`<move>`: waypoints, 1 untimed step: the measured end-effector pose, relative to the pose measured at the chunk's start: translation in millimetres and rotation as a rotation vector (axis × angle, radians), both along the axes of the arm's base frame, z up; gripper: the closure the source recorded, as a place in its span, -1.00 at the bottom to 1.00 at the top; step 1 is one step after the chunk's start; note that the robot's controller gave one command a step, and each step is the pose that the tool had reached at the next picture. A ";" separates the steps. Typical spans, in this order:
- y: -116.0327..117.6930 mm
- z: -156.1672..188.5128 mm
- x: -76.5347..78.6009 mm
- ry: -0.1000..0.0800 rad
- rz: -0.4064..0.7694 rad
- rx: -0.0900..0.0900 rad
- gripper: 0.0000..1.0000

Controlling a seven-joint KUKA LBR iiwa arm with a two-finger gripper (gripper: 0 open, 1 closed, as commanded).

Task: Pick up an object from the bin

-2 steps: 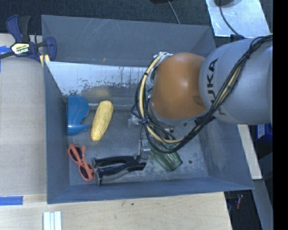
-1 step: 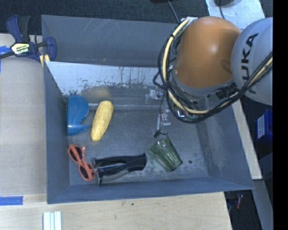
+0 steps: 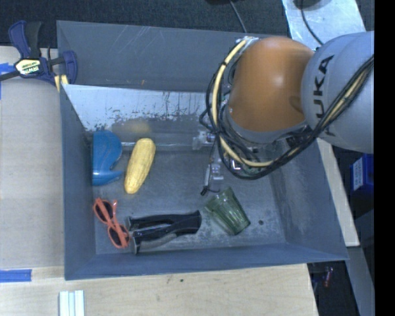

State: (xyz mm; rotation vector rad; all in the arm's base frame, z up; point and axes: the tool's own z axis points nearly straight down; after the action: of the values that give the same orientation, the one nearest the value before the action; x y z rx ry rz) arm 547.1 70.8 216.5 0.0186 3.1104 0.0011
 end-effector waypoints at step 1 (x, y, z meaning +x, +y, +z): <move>15.4 -5.4 9.3 0.005 -0.069 0.003 -1.00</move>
Offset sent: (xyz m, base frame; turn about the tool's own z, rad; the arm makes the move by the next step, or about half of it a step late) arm -0.0181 -0.0225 -0.0722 0.0799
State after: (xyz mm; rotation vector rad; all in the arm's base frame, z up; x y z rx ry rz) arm 556.3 86.2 211.1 0.1254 3.1125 0.0037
